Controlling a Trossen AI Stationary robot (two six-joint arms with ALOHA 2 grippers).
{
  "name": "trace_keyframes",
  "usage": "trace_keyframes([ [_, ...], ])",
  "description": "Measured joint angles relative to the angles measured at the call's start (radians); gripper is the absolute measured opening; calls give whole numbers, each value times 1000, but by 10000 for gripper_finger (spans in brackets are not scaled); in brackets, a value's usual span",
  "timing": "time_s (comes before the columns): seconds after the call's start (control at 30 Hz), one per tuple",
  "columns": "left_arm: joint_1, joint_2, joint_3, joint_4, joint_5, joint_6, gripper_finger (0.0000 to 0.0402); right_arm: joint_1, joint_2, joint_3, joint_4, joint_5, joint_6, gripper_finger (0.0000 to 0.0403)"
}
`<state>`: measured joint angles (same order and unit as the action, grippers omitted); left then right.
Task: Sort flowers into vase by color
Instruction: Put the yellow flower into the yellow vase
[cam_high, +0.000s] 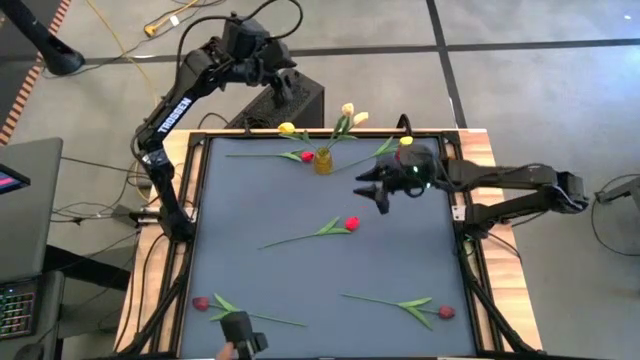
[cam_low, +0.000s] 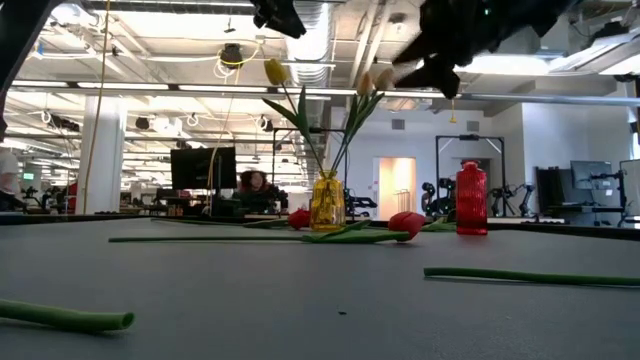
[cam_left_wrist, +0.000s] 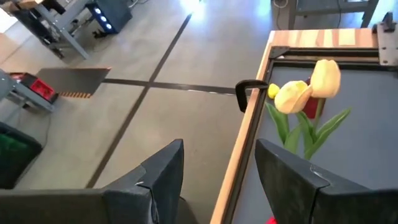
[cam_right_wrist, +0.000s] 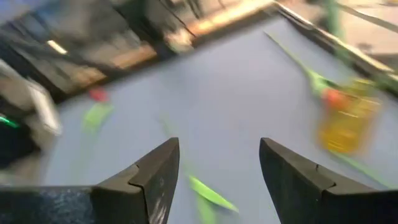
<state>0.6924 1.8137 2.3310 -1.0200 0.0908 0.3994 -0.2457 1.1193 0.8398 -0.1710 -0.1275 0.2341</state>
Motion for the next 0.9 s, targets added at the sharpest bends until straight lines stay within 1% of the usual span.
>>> trace_keyframes([
  [0.1,-6,-9,25,-36,2,-24,187,-98,1,54,-108,-5,-103,249],
  [0.27,-11,-51,8,-84,8,-57,187,-302,0,129,-242,-6,-128,249],
  [0.37,-13,-70,8,-99,9,-84,187,-396,16,133,-260,-6,-183,249],
  [0.5,-16,-98,8,-98,40,-110,187,-503,72,132,-257,-30,-206,249],
  [0.6,-24,-112,8,-98,44,-131,187,-555,130,132,-219,-31,-220,249],
  [0.67,-30,-120,8,-98,44,-137,187,-573,181,142,-210,-35,-258,249],
  [0.9,-44,-123,8,-108,45,-167,187,-598,402,296,-294,-79,-435,249],
])
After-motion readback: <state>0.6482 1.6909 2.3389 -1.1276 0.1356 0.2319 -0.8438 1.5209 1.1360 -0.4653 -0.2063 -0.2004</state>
